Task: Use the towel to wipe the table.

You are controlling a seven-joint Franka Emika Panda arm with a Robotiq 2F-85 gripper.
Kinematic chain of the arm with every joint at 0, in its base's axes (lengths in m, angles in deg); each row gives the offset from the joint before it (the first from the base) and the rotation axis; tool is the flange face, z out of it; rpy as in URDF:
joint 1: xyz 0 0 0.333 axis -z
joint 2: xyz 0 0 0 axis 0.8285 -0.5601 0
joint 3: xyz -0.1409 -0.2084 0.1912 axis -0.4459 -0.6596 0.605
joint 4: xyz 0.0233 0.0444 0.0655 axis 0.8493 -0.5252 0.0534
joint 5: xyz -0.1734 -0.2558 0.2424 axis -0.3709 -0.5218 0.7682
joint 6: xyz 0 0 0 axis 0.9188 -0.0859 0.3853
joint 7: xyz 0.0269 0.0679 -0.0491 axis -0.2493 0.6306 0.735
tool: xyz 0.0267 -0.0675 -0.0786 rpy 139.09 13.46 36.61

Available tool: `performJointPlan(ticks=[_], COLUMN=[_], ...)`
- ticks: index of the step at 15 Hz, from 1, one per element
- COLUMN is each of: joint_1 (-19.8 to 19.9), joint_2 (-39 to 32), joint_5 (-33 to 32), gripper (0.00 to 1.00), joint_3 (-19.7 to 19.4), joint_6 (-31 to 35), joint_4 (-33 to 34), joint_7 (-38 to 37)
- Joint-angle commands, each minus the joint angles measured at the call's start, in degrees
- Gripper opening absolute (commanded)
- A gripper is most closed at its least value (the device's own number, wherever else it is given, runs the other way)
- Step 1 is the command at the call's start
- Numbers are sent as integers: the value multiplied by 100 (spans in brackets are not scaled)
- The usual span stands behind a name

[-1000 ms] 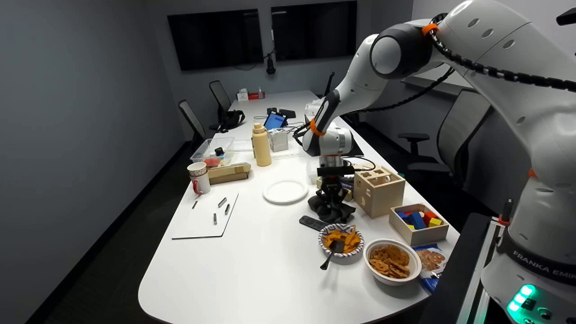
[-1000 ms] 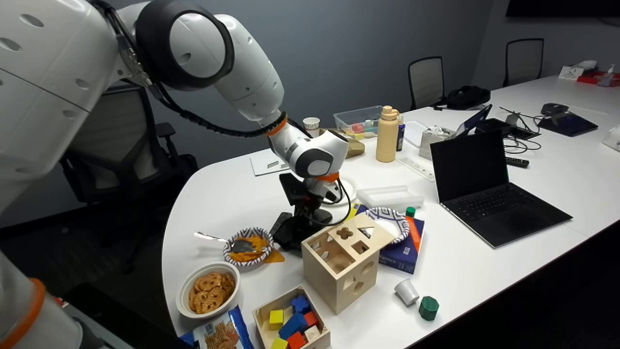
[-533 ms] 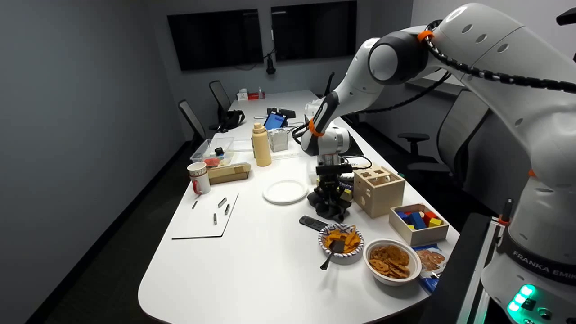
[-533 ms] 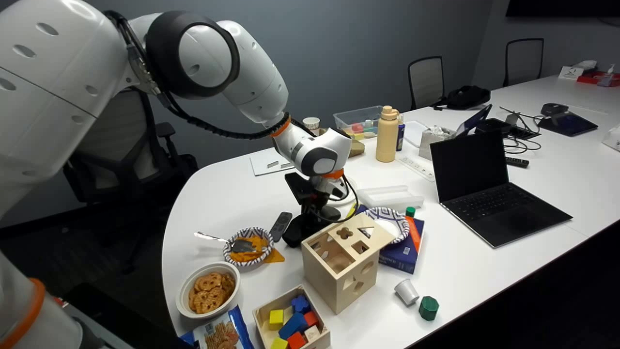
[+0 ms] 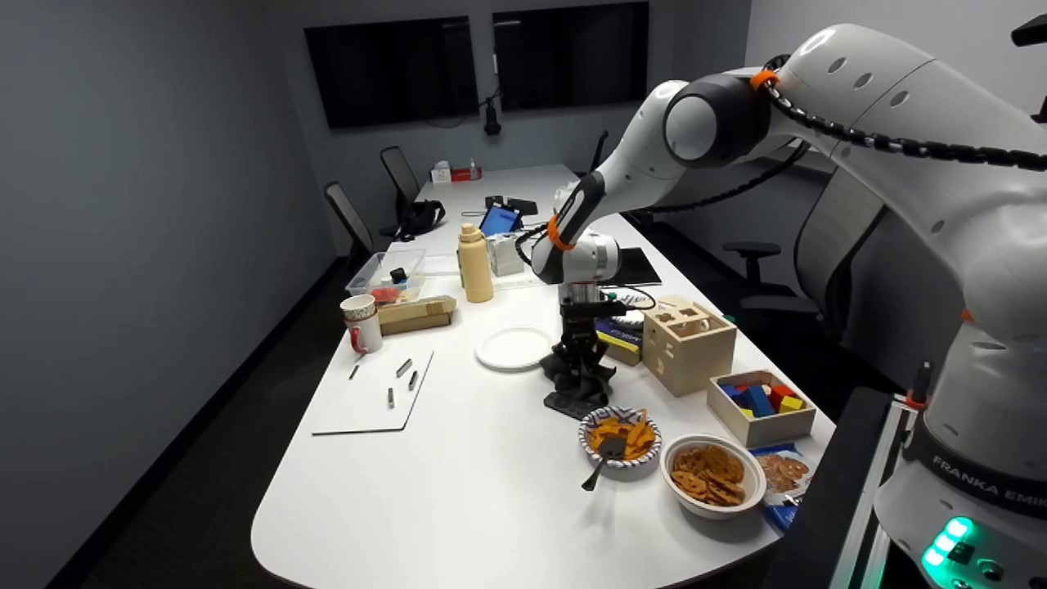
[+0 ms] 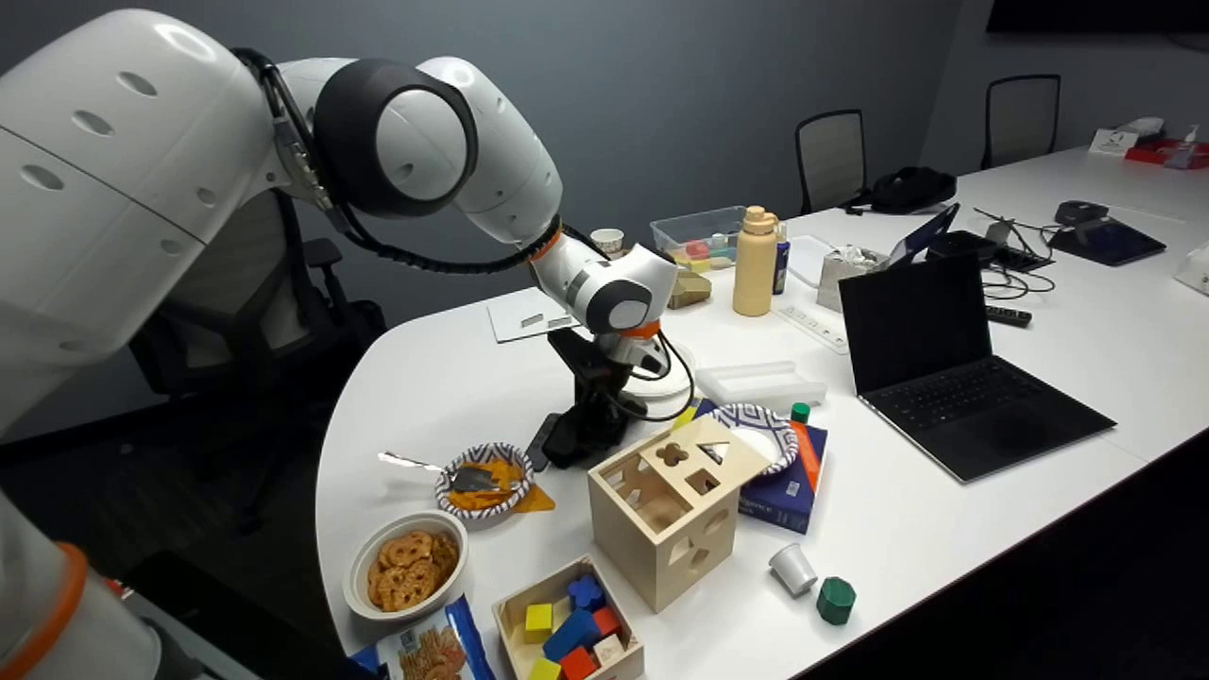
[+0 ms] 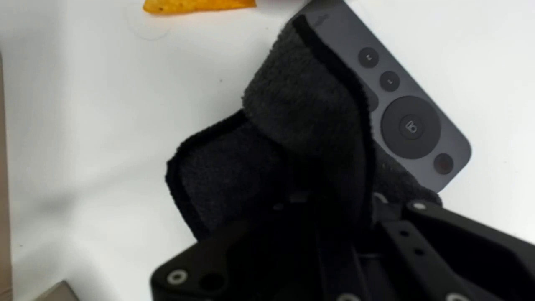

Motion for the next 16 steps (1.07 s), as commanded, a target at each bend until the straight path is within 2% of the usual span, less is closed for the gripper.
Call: performJointPlan(ticks=[1, 6, 13, 16], joint_1=[104, 114, 219, 280], joint_2=[-122, -85, 15, -117], joint_5=[21, -26, -99, -64], gripper=[2, 2, 2, 2], joint_3=[267, 148, -354, -360], joint_6=[-477, -1130, -1006, -813], joint_4=[287, 179, 105, 251], joint_7=[362, 308, 101, 172])
